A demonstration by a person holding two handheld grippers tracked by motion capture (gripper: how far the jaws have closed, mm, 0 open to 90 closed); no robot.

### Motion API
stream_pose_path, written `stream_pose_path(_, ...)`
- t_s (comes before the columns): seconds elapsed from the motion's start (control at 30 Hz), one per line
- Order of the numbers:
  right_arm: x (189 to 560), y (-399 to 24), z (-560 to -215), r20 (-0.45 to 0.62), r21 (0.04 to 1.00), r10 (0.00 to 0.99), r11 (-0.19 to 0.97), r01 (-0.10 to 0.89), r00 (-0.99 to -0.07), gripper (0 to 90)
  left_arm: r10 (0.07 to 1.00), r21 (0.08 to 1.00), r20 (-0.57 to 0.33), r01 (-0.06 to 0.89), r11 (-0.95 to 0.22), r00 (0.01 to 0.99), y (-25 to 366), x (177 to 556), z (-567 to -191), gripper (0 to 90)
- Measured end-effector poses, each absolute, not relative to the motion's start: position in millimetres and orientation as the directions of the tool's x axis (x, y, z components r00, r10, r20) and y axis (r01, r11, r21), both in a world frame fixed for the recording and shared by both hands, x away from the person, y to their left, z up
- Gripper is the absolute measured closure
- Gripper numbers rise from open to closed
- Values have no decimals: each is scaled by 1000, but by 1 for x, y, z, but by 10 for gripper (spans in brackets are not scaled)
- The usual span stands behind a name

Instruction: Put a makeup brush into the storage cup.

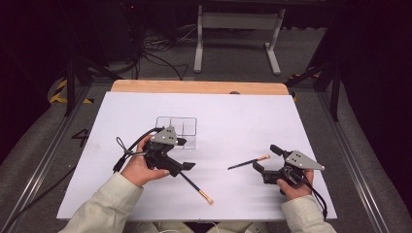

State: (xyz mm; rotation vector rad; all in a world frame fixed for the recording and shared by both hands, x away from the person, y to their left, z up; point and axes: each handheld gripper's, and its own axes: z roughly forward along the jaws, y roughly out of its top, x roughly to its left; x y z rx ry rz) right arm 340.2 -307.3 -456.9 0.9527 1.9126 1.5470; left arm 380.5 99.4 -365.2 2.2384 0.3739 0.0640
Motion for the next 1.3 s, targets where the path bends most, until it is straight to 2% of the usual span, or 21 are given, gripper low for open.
stream_pose_path(0.3, 340, -307, -457, 46, 972, 776, 109, 206, -629, 44, 236, 702, -18, 180, -689, 972, 88, 380, -367, 185)
stream_pose_path(0.4, 340, -307, -457, 45, 973, 778, 109, 205, -627, 44, 216, 664, 1, 161, -730, 976, 82, 379, -367, 228)
stream_pose_path(0.53, 340, -307, -457, 47, 972, 780, 107, 207, -624, 44, 208, 637, 27, 143, -757, 978, 78, 380, -368, 211)
stream_pose_path(1.3, 340, -308, -457, 55, 972, 784, 100, 213, -618, 44, 149, 477, 48, 109, -872, 988, 59, 379, -382, 216)
